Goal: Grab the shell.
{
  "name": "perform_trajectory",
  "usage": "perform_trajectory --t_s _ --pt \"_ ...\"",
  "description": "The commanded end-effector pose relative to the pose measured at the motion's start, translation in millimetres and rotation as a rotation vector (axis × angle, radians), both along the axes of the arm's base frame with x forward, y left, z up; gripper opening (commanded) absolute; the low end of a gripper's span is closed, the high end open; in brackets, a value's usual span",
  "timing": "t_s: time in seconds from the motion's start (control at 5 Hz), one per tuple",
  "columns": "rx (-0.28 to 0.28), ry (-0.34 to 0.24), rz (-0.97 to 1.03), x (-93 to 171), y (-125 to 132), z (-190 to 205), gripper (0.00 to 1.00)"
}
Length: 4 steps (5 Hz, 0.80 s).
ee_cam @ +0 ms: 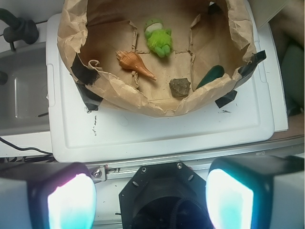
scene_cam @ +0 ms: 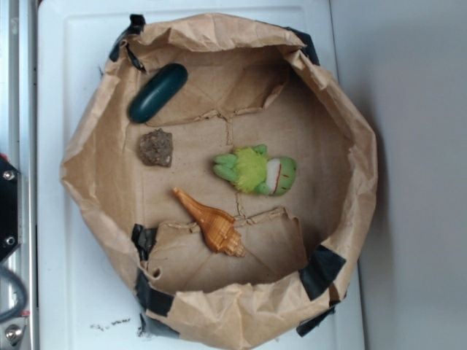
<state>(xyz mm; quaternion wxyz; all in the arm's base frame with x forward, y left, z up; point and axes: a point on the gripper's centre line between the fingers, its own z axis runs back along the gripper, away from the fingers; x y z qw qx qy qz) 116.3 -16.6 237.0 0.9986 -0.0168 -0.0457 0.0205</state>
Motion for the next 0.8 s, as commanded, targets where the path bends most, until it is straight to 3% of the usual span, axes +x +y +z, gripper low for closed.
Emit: perform_trajectory --t_s 0.0,0.4,0.6 --pt "0.0 0.0 0.0 0.0 0.0 0.0 1.0" --pt "0.125 -0.224 -0.308 80.5 -2.6 -14.3 1.0" --pt "0.116 -0.255 -0.501 107.2 -5.1 -24.7 1.0"
